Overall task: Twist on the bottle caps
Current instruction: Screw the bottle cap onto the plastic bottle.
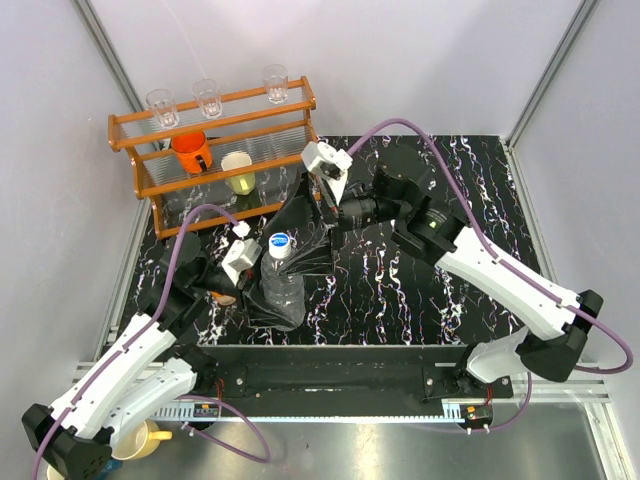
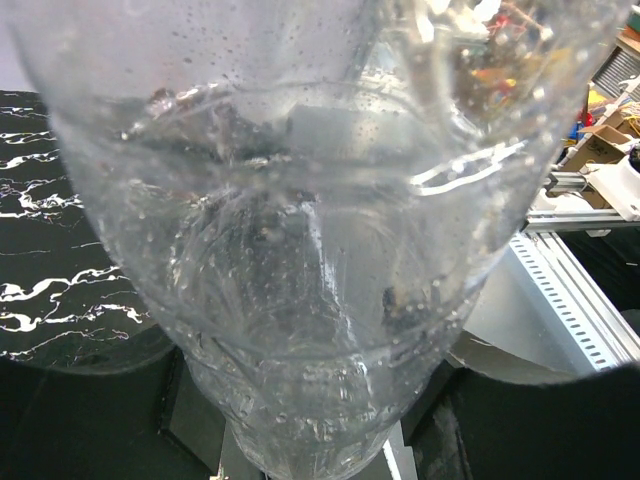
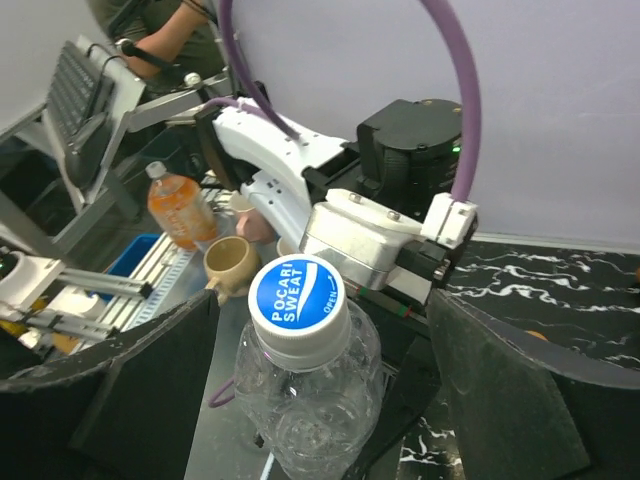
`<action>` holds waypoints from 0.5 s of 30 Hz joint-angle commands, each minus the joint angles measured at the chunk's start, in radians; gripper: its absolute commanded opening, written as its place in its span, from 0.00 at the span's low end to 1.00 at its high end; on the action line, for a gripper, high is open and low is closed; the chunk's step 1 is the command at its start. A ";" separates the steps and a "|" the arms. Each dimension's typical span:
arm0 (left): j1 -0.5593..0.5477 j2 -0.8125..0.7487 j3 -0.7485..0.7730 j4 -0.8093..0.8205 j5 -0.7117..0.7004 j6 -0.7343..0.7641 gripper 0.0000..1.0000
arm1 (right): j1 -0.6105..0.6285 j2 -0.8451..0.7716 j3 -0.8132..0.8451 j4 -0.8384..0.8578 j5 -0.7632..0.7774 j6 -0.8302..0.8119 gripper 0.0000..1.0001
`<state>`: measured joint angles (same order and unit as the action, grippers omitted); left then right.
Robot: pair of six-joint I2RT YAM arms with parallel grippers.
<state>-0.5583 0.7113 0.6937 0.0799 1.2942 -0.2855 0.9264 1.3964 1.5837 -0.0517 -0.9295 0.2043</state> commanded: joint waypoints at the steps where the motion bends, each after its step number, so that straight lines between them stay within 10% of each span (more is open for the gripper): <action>1: -0.003 0.002 0.032 0.055 0.031 0.023 0.00 | -0.009 0.004 0.047 0.136 -0.166 0.079 0.90; 15: -0.003 -0.010 0.024 0.043 -0.004 0.040 0.00 | -0.021 0.027 -0.008 0.371 -0.221 0.260 0.76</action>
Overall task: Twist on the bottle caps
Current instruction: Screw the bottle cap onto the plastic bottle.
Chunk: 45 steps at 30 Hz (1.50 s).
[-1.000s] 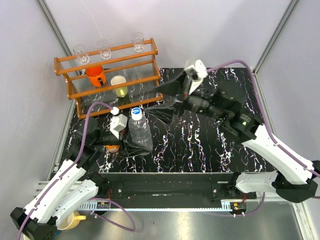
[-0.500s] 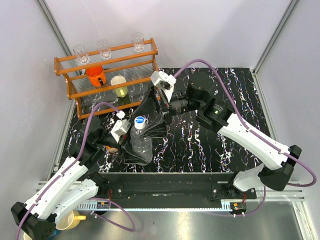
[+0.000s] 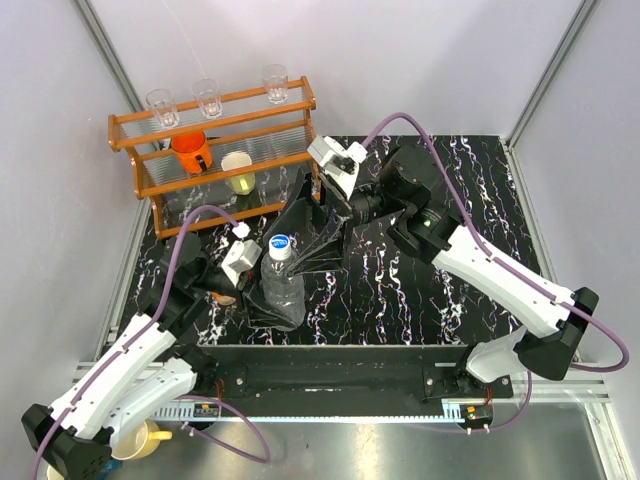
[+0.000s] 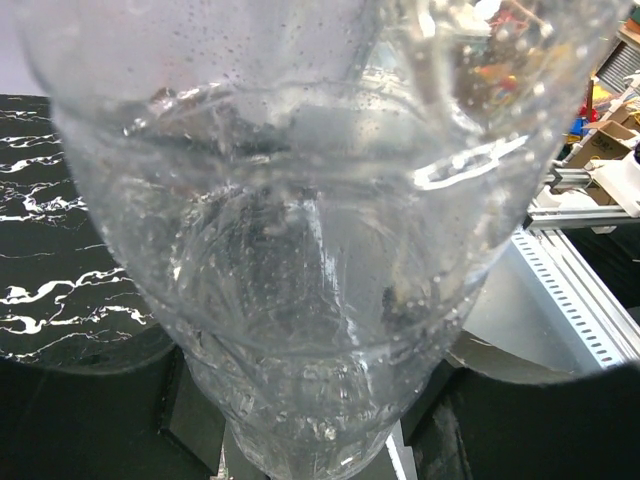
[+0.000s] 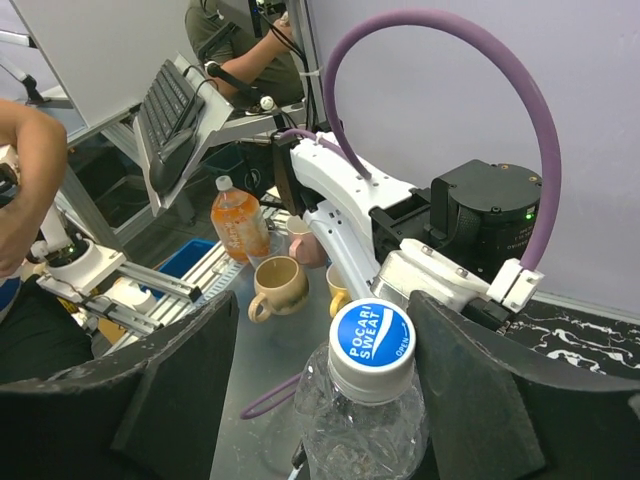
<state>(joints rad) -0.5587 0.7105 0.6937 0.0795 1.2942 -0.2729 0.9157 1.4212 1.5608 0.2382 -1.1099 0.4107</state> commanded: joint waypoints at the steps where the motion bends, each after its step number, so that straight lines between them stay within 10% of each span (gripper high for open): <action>1: -0.001 -0.009 0.024 0.042 -0.006 0.029 0.00 | -0.011 0.004 0.015 0.082 -0.044 0.059 0.74; 8: 0.003 -0.016 0.026 0.039 -0.036 0.035 0.00 | -0.015 0.010 0.019 0.075 -0.045 0.074 0.56; 13: 0.009 -0.020 0.032 0.026 -0.068 0.049 0.00 | -0.026 0.015 0.035 -0.002 -0.009 0.022 0.10; 16: 0.014 -0.025 0.039 0.003 -0.119 0.073 0.00 | -0.026 0.009 0.064 -0.141 0.062 -0.061 0.04; 32: 0.033 -0.036 0.064 -0.187 -0.818 0.316 0.00 | 0.121 -0.004 0.088 -0.463 0.905 -0.283 0.00; 45: 0.034 -0.059 0.075 -0.222 -0.954 0.324 0.00 | 0.334 0.171 0.237 -0.540 1.642 -0.280 0.02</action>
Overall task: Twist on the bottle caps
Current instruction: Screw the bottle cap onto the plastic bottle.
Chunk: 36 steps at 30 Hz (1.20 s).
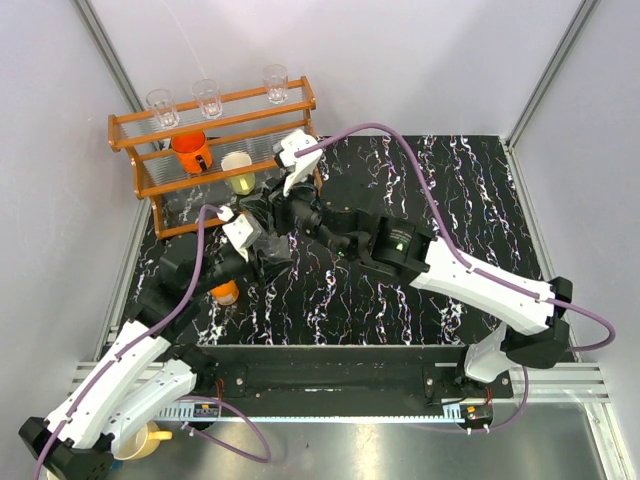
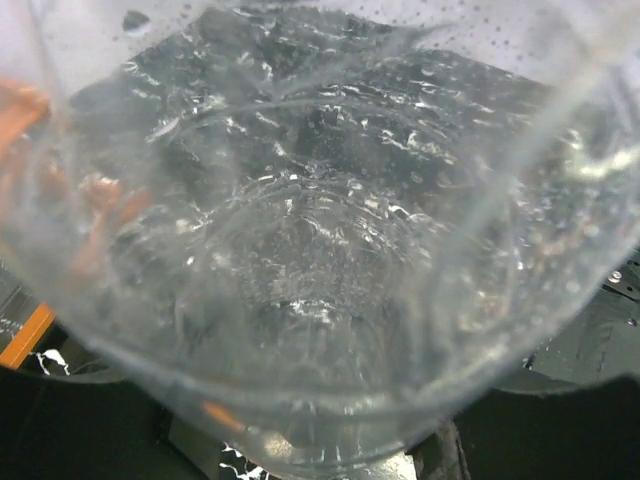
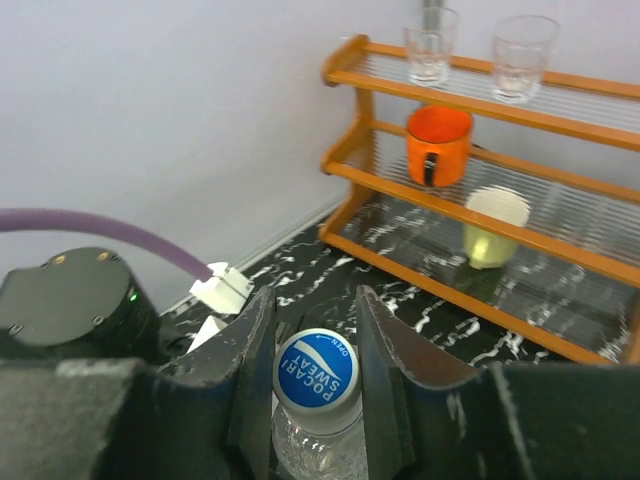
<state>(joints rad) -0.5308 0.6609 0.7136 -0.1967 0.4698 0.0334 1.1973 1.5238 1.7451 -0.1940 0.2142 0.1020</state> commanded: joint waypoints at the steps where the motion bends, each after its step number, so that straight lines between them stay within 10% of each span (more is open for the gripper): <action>1: 0.006 -0.010 0.056 0.054 -0.132 0.014 0.00 | 0.064 0.073 0.062 -0.116 0.347 0.021 0.06; 2: 0.006 -0.012 0.055 0.054 -0.125 0.010 0.00 | 0.065 0.075 0.074 -0.117 0.384 0.015 0.27; 11: 0.009 -0.032 0.015 0.109 0.263 -0.088 0.00 | 0.012 -0.189 -0.117 0.103 0.031 -0.004 0.90; 20: 0.011 -0.020 -0.034 0.287 0.619 -0.256 0.00 | -0.156 -0.421 -0.252 0.119 -0.554 0.019 0.94; 36: 0.000 0.000 -0.026 0.368 0.840 -0.362 0.00 | -0.269 -0.208 -0.144 0.217 -1.062 0.116 0.92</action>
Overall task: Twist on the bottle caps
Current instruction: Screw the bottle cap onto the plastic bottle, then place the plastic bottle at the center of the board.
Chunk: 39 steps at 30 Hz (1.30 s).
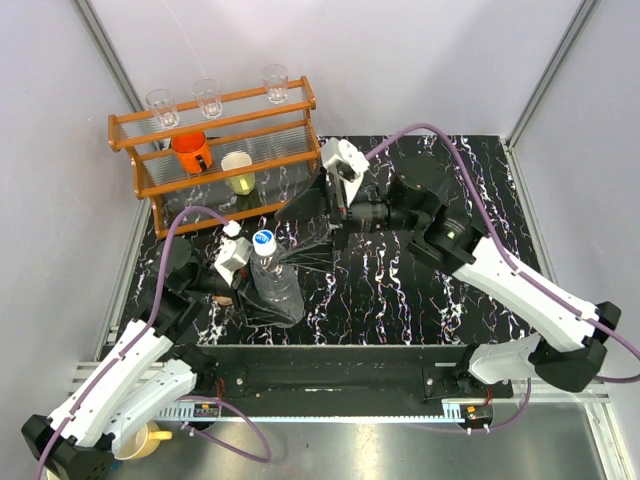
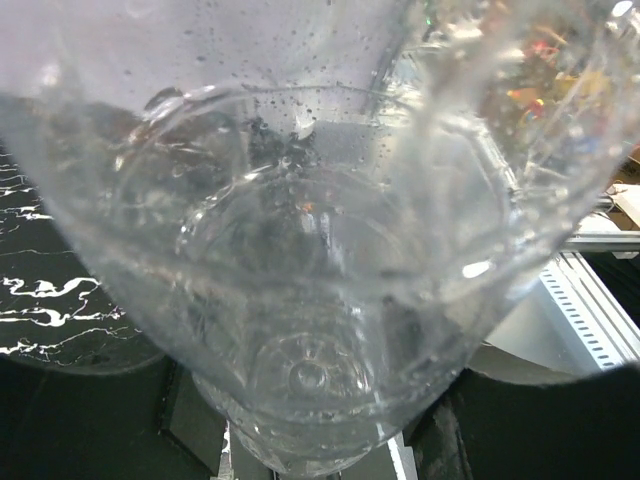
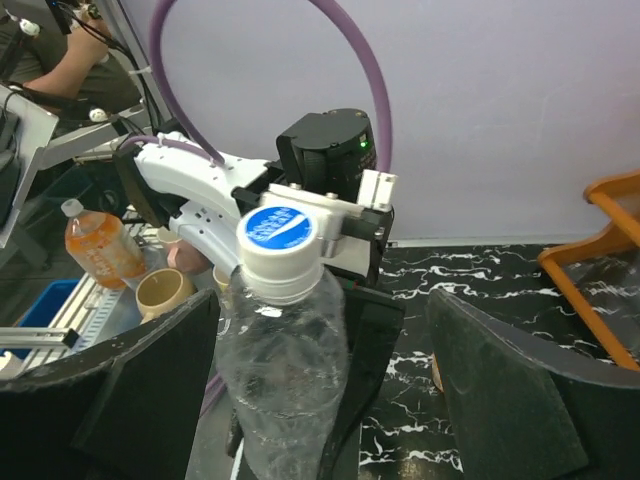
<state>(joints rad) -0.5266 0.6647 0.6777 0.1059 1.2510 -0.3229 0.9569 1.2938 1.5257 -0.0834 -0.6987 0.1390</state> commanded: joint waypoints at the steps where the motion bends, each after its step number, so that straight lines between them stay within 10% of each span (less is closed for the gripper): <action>1: -0.004 -0.004 0.010 0.064 0.060 -0.002 0.00 | -0.032 0.039 0.079 0.117 -0.169 0.088 0.92; 19: -0.004 0.003 0.022 -0.061 -0.100 0.131 0.00 | -0.033 0.142 0.080 0.243 -0.274 0.251 0.72; 31: 0.008 0.000 0.022 -0.063 -0.183 0.133 0.00 | -0.018 0.127 0.086 0.100 -0.141 0.110 0.37; 39: 0.016 0.004 0.161 -0.342 -0.404 0.280 0.91 | -0.015 0.088 0.042 0.020 0.122 -0.009 0.21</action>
<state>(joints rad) -0.5220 0.6655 0.7147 -0.0910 1.0187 -0.1619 0.9352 1.4235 1.5669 -0.0013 -0.7612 0.2138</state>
